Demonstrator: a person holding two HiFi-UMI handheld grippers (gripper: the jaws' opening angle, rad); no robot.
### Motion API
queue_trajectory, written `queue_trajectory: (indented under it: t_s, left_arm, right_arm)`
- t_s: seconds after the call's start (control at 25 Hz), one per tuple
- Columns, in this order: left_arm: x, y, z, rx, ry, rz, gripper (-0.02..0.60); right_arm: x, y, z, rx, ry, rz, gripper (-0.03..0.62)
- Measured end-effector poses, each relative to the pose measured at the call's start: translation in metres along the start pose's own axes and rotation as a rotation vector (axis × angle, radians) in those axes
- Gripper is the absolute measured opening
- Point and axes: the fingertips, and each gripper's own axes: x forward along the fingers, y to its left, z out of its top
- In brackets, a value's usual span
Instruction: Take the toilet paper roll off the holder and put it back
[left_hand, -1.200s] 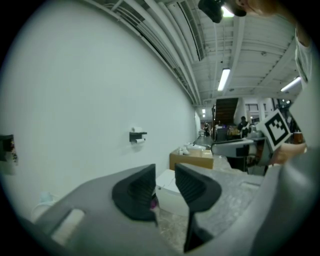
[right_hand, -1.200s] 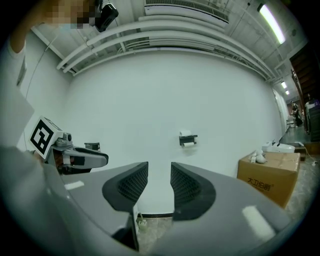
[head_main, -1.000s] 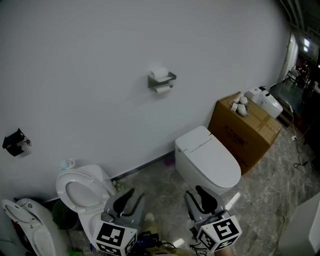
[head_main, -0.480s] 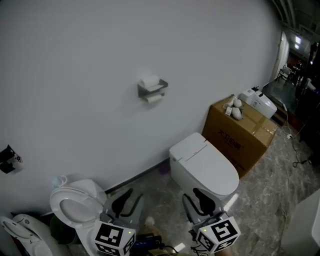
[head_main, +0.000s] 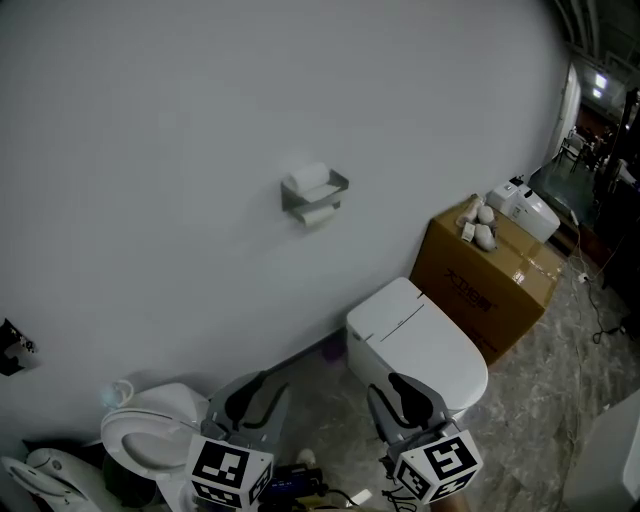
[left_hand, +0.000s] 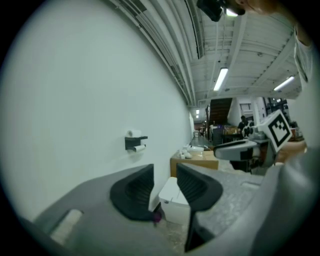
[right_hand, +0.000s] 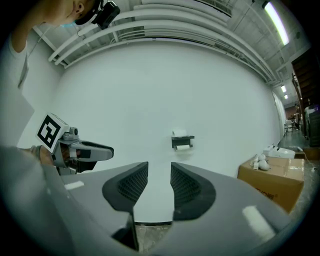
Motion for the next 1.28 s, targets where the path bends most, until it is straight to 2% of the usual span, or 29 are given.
queue_trajectory:
  t_s: [0.56, 0.88, 1.28]
  left_arm:
    - [0.08, 0.092, 0.014, 0.001, 0.001, -0.022, 0.138]
    - [0.117, 0.119, 0.018, 0.013, -0.007, -0.058, 0.147]
    - [0.145, 0.144, 0.021, 0.038, -0.013, -0.065, 0.157]
  right_arm:
    - [0.11, -0.03, 0.024, -0.014, 0.016, -0.023, 0.127]
    - [0.144, -0.048, 0.027, -0.022, 0.022, -0.055, 0.127]
    - [0.173, -0.06, 0.029, -0.034, 0.022, -0.063, 0.127]
